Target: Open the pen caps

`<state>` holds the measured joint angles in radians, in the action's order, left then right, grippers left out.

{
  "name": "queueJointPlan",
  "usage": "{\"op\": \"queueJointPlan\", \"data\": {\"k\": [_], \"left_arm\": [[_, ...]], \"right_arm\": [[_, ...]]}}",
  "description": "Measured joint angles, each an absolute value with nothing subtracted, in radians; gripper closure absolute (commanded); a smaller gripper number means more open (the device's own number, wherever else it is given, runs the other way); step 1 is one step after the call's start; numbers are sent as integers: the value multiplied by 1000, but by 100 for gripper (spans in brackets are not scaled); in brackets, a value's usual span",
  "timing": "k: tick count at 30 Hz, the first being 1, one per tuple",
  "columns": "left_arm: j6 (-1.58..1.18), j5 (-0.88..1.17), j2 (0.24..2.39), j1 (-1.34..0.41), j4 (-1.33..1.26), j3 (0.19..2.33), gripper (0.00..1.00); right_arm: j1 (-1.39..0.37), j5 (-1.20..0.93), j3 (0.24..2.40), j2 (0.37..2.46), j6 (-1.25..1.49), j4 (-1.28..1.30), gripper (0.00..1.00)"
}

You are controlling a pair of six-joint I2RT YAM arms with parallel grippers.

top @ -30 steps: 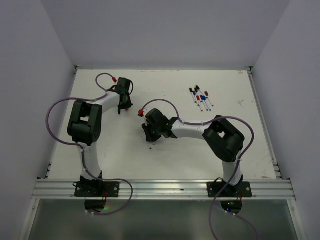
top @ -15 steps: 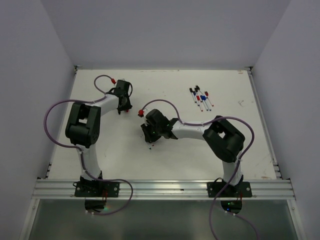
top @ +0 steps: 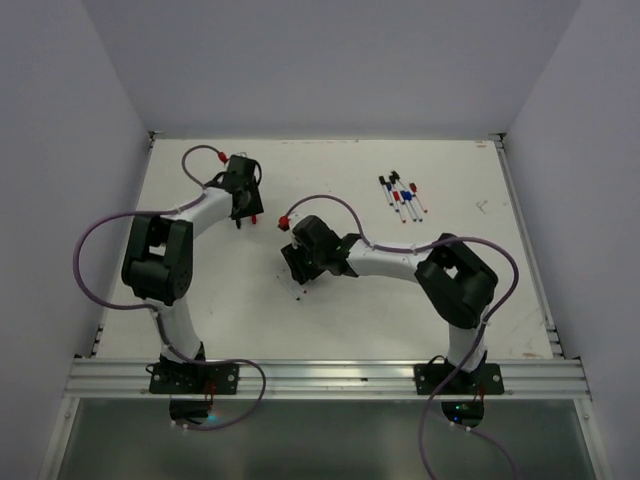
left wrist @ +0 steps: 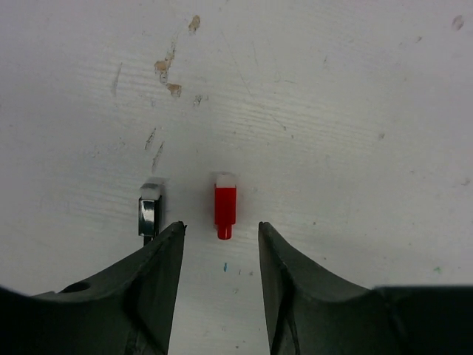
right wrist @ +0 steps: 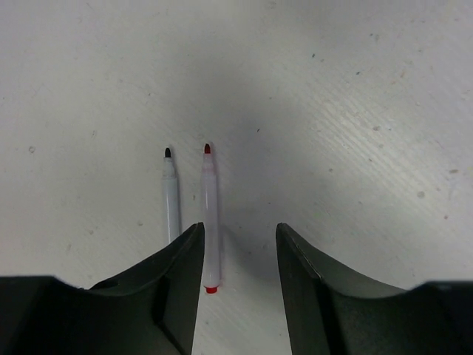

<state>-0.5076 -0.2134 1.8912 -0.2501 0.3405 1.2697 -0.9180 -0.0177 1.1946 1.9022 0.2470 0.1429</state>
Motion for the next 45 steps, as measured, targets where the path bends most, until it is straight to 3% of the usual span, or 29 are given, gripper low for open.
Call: {"op": "queueJointPlan", "data": {"k": [1, 2, 3, 4, 5, 6, 7, 10, 14, 22, 29, 35, 45], "left_arm": [[-508, -212, 1872, -251, 342, 1270, 48], [-508, -210, 1848, -252, 344, 1270, 38], [-510, -209, 1830, -252, 345, 1270, 32], [-514, -208, 1801, -255, 344, 1268, 27], [-513, -207, 1766, -258, 338, 1260, 20], [-513, -201, 1726, -263, 330, 1246, 2], [-515, -187, 1679, -266, 314, 1224, 0], [-553, -126, 1548, -276, 264, 1163, 0], [-643, 8, 1440, -277, 127, 1086, 0], [-757, 192, 1380, -277, -115, 953, 0], [-777, 280, 1396, -276, -138, 962, 4], [-766, 240, 1424, -276, -133, 968, 7], [-739, 201, 1457, -276, -130, 1013, 8]], "right_arm": [[-918, -7, 1195, 1890, 242, 153, 44], [-918, 15, 1195, 1868, 238, 168, 32], [-918, 27, 1194, 1850, 237, 173, 10], [-918, 44, 1190, 1829, 232, 174, 1], [-918, 74, 1180, 1794, 230, 173, 1], [-916, 102, 1166, 1751, 229, 171, 1], [-911, 124, 1155, 1710, 229, 168, 1], [-854, 141, 1175, 1634, 236, 176, 1], [-687, 143, 1304, 1682, 239, 233, 1], [-418, 250, 1323, 1716, 224, 278, 4], [-341, 263, 1546, 1946, 150, 342, 3], [-304, 217, 1737, 2159, 109, 418, 15], [-293, 145, 1808, 2232, 82, 467, 33]]}}
